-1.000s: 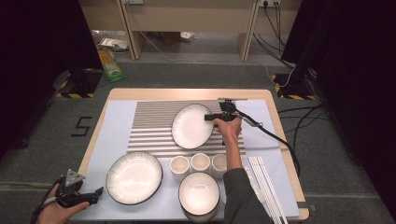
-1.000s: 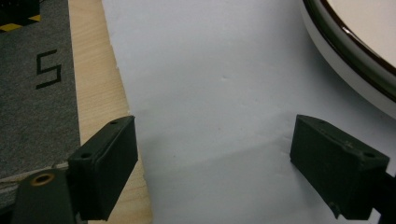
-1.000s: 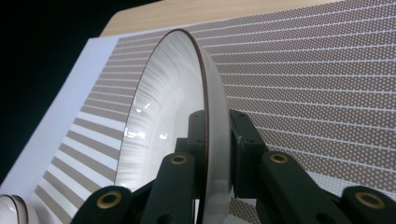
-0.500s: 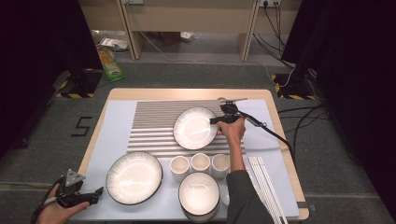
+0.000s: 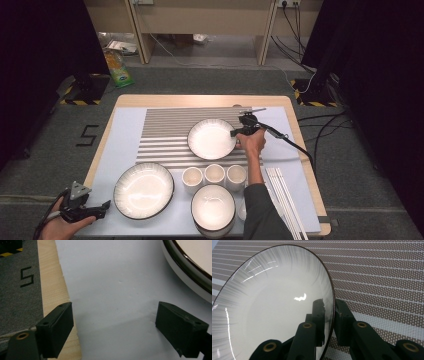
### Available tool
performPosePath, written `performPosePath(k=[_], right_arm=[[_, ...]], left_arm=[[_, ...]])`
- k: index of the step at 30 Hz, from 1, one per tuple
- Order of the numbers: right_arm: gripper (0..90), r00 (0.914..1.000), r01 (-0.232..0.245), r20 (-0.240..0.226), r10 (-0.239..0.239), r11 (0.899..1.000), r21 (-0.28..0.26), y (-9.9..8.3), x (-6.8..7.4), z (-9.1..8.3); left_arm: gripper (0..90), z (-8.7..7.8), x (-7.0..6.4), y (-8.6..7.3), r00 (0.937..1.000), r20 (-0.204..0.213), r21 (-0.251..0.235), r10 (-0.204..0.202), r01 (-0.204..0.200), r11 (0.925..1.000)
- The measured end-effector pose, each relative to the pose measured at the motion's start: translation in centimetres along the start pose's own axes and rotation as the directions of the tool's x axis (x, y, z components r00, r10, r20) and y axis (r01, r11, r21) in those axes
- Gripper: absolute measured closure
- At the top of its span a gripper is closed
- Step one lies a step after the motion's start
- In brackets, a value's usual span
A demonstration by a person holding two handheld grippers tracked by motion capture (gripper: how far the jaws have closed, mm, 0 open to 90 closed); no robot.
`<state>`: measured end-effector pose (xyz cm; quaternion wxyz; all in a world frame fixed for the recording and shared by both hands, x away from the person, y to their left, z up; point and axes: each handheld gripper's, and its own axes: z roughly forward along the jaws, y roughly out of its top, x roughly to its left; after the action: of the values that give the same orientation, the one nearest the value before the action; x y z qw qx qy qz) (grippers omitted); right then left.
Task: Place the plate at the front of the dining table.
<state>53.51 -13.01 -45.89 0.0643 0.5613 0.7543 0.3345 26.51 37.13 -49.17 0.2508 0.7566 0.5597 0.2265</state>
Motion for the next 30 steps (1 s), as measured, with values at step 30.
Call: performPosePath(k=[30], right_arm=[[78.5, 0.9823, 0.17, -0.06, -0.178, 0.979, -0.115, -1.8, 0.4, -7.6]], left_arm=[[13.9, 0.0, 0.0, 0.0, 1.0, -0.004, 0.0, -0.008, 0.008, 1.0]])
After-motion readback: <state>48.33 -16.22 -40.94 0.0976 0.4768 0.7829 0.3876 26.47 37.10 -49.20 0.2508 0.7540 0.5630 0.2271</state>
